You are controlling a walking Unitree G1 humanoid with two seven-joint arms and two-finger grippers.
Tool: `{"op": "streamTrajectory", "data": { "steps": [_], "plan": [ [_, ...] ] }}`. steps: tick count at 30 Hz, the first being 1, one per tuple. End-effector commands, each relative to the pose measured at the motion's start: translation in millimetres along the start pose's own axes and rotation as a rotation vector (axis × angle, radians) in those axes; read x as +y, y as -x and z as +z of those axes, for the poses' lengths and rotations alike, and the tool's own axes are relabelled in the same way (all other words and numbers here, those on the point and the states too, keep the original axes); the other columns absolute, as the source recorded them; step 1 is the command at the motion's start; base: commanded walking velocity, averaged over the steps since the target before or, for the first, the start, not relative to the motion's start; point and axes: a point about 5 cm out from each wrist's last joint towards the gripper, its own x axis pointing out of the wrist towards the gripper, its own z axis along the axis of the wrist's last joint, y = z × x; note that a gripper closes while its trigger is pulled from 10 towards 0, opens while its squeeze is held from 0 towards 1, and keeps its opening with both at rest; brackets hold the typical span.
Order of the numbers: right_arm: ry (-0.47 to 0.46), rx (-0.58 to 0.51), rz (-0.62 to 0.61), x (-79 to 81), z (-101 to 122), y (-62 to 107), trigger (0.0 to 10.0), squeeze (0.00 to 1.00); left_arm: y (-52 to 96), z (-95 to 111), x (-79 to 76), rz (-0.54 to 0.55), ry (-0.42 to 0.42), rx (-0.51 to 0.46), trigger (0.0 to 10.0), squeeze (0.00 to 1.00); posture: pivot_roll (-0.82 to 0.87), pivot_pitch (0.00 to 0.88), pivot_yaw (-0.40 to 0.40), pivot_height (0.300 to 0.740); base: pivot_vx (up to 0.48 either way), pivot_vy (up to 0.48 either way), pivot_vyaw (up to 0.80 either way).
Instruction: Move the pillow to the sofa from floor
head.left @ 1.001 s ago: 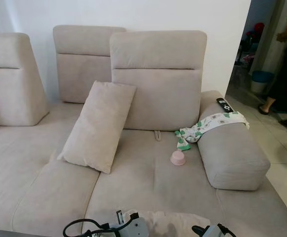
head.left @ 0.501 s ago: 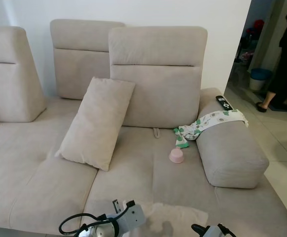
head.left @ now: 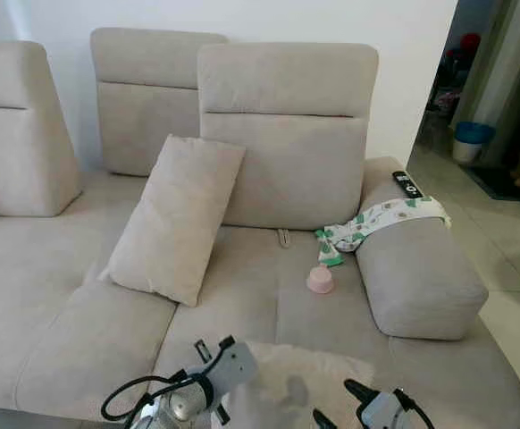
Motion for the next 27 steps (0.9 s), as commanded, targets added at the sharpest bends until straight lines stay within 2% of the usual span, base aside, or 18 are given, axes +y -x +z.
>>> {"op": "streamTrajectory", "data": {
  "steps": [1,4,8,10,27],
  "plan": [
    [0.018,-0.028,-0.048,-4.9,4.3,1.4,10.0,0.0,7.8,50.9,45.7,0.219,-0.013,-0.216,10.0,0.0,-0.09,0.006,0.028,0.596,0.0,0.0,0.0],
    [0.029,-0.099,-0.118,-13.6,19.8,-4.0,10.0,0.0,7.9,51.4,47.0,0.231,-0.001,-0.22,10.0,0.0,-0.09,0.004,0.028,0.611,0.0,0.0,0.0],
    [0.037,-0.114,-0.127,-15.4,25.3,-6.8,10.0,0.0,8.2,53.1,49.3,0.249,0.008,-0.23,10.0,0.0,-0.09,0.004,0.028,0.621,0.0,0.0,0.0],
    [0.044,-0.131,-0.133,-16.2,32.2,-10.2,10.0,0.0,9.2,60.6,56.4,0.283,0.024,-0.263,10.0,0.0,-0.09,0.002,0.024,0.636,0.0,0.0,0.0],
    [0.059,-0.135,-0.162,-21.1,37.6,-14.0,10.0,0.0,9.4,68.4,67.5,0.331,0.046,-0.286,10.0,0.0,-0.09,0.0,0.016,0.684,0.0,0.0,0.0]
  ]
}}
